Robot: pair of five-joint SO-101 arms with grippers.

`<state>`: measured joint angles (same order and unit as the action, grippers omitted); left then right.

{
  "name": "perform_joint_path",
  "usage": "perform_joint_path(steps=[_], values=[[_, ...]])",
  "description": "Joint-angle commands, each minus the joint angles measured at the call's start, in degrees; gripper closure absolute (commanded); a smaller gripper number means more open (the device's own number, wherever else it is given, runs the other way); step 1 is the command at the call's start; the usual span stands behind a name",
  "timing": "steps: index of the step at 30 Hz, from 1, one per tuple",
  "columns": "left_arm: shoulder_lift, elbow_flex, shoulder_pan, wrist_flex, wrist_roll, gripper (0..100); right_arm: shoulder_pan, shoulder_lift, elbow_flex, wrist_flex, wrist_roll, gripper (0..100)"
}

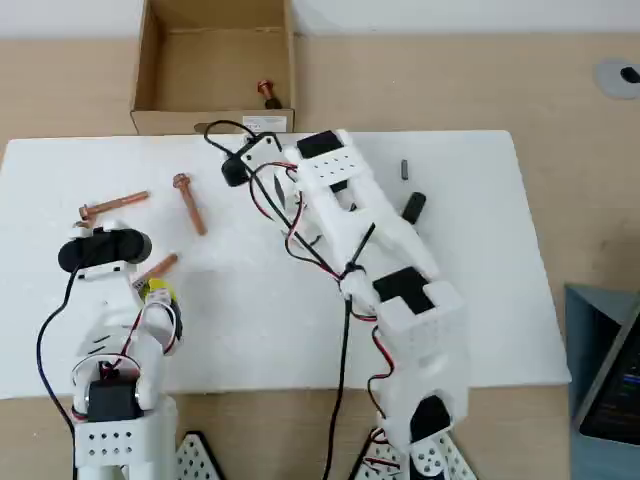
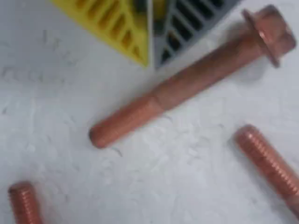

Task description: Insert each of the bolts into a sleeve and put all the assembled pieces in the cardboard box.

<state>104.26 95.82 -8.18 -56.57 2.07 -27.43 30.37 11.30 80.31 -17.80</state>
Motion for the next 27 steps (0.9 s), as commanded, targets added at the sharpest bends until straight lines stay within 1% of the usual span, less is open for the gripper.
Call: perform_joint_path(steps=[1,8,12,14,21,27], values=[[0.31,-0.09,-0.35,0.62,0.35,100,-1.19,0.48,2.86,-0.18,-0.44,85.3],[0.31,-0.09,-0.35,0.62,0.35,100,-1.19,2.68,2.86,-0.26,-0.62,86.3],[0.31,-0.09,-0.35,0.62,0.35,100,-1.19,3.82,2.86,-0.53,-1.76,95.4],[0.31,-0.09,-0.35,0.62,0.35,100,-1.19,4.00,2.86,-0.53,-1.76,98.4],[0.31,-0.09,-0.35,0.70,0.35,100,-1.19,1.19,2.95,0.09,-1.58,98.8],[0.31,-0.09,-0.35,0.70,0.35,100,-1.19,-7.52,5.58,5.45,-1.41,98.8]])
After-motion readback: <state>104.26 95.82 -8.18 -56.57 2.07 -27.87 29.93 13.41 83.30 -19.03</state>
